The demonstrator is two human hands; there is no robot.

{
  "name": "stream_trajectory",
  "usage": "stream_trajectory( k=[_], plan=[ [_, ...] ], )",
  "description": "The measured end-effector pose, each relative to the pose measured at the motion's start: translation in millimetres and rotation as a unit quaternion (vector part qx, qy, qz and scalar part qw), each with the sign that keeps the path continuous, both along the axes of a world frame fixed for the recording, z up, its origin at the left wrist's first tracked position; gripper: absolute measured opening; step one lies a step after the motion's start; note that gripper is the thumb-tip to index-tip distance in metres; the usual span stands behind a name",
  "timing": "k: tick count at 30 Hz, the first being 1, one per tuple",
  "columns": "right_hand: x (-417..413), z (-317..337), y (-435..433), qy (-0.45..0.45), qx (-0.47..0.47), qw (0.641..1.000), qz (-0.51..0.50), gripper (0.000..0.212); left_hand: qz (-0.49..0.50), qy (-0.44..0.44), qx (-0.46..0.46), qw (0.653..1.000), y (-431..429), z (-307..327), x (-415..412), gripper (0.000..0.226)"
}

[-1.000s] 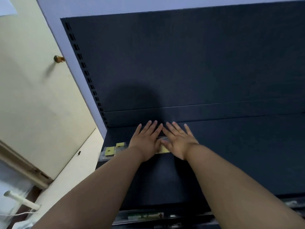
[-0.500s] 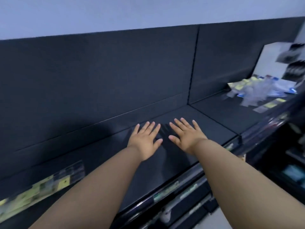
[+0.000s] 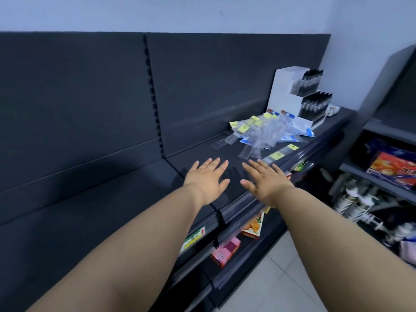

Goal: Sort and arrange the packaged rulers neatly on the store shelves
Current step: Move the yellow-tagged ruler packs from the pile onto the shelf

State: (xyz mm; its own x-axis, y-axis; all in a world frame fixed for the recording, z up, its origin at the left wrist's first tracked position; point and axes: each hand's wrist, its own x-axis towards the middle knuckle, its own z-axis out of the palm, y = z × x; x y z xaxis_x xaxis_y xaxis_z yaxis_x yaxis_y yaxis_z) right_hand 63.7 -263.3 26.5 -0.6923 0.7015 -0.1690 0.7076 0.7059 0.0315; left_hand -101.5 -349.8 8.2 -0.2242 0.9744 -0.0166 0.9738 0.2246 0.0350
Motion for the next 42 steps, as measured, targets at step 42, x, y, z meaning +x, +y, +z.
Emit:
stream_trajectory(
  k=[42],
  plan=[
    [-104.1,-10.1,464.6,0.06,-0.128,0.911,0.388,0.012,0.434,-0.052,-0.027,0.899,365.3,2.1,31.2,0.014]
  ],
)
